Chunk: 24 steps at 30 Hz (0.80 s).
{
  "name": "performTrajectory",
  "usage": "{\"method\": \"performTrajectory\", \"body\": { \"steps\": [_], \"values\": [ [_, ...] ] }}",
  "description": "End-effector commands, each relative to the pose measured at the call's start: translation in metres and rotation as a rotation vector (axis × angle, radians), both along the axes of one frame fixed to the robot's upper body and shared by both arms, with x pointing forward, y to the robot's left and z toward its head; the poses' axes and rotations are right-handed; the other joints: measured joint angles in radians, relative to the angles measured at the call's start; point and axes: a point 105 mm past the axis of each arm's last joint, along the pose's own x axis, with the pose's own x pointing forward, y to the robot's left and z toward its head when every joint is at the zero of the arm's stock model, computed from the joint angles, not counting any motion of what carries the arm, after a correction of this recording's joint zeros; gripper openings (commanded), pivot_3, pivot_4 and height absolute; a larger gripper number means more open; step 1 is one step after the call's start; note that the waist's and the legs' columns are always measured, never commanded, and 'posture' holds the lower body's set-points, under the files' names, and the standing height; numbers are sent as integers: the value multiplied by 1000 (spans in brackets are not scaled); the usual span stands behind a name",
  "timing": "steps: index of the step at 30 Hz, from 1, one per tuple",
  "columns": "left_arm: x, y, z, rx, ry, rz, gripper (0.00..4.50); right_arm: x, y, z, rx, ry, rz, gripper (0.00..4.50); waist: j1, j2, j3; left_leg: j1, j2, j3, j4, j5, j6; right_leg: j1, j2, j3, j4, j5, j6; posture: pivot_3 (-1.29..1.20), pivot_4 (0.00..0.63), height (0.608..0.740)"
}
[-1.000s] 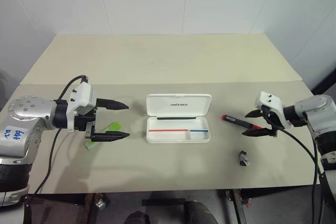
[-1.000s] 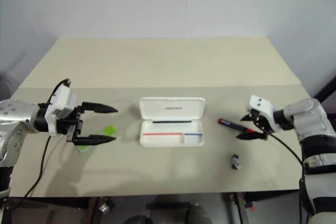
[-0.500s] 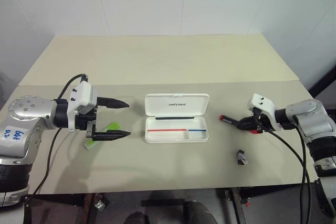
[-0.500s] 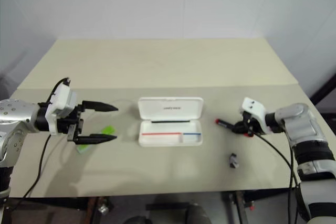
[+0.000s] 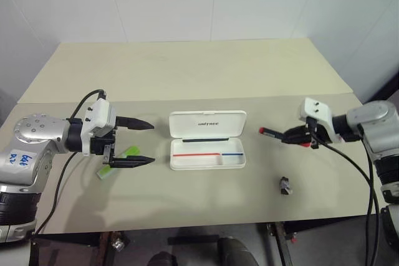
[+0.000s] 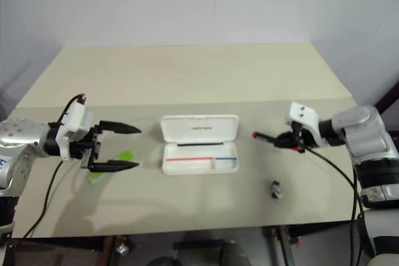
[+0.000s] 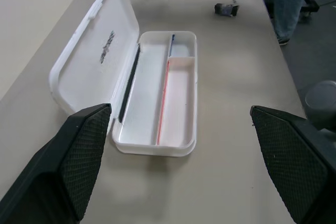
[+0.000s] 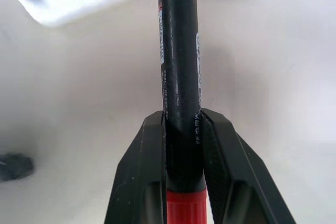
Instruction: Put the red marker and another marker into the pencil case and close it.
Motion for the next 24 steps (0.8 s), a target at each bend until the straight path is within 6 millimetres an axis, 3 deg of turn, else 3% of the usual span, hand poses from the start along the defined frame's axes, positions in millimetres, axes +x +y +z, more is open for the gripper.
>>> {"method": "performTrajectory", "body": {
  "steps": [1, 9, 24],
  "values": [
    [1, 7, -2, 31, -29, 10, 4500, -13, 30, 17, 37, -36, 96, 570, 3, 0, 0, 0, 0, 0, 0, 0, 0, 0, -1, 0, 0, 0, 0, 0, 150, 740],
    [2, 25, -13, 74, -35, 60, 4500, -29, 100, 4, 89, -38, 232, 570, 5, 0, 0, -2, 0, -2, 0, 0, 1, 0, -2, -1, 0, 0, 0, 0, 150, 740],
    [-3, 22, -20, 65, -38, 84, 4500, 0, 164, -24, 55, -147, 358, 570, -2, -1, 0, -3, -1, -2, 0, -1, 1, -1, -2, -3, 0, 0, 0, 0, 150, 740]
  ]
}}
